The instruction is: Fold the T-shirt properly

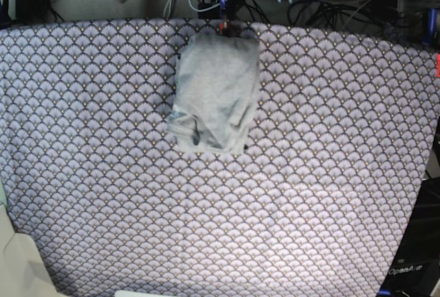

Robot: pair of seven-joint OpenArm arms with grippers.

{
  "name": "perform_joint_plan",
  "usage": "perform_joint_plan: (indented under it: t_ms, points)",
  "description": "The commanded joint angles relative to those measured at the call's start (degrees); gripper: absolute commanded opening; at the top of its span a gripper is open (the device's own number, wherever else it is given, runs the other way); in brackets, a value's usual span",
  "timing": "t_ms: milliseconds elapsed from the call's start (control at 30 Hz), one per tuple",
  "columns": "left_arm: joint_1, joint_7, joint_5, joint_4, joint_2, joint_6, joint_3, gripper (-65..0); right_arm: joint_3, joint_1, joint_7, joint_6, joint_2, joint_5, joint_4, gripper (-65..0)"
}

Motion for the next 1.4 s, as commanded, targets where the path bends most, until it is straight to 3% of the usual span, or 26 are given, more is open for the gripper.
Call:
perform_joint_plan:
  t_ms: [0, 100, 200, 533, 733, 967, 1133, 1367]
  points:
    - [0.3, -0.2, -0.1, 0.1, -0.5, 1.3, 0.0, -65.0, -0.9, -0.5, 0.1, -2.7, -0.2, -0.4, -0.1, -65.0]
    - [0.0, -0.2, -0.1, 0.1, -0.4, 4.9, 0.0, -65.0, -3.6, 0.1, 0.1, -7.2, -1.3, -0.4, -0.2, -65.0]
    - [0.0, -0.3, -0.1, 0.1, -0.3, 5.3, -0.1, -65.0, -6.1, 0.2, 0.0, -10.0, -2.4, -0.4, -0.2, -65.0]
    - [0.1, -1.8, -0.9, 0.1, -0.2, 5.5, -0.4, -65.0, -7.8, 1.3, -1.4, -11.5, -4.1, -0.2, -0.2, -65.0]
    - [0.2, -4.0, -0.9, 0.1, 0.4, 5.6, -0.5, -65.0, -8.2, 1.3, -1.2, -21.6, -4.6, -0.2, -0.2, -65.0]
    - [0.0, -4.0, -0.9, 0.1, 0.5, 5.6, -0.4, -65.0, -7.9, 1.5, -3.8, -22.2, -5.9, -0.2, -0.1, -65.0]
    - [-1.0, -4.0, -0.9, 0.1, 0.4, 5.6, -0.4, -65.0, -8.1, 1.4, -2.9, -25.8, -6.5, -0.2, -0.3, -65.0]
    - [-1.1, -4.2, -0.4, 0.1, 0.0, 5.6, 0.0, -65.0, -8.1, 0.9, -2.9, -25.7, -6.9, -0.2, -0.3, -65.0]
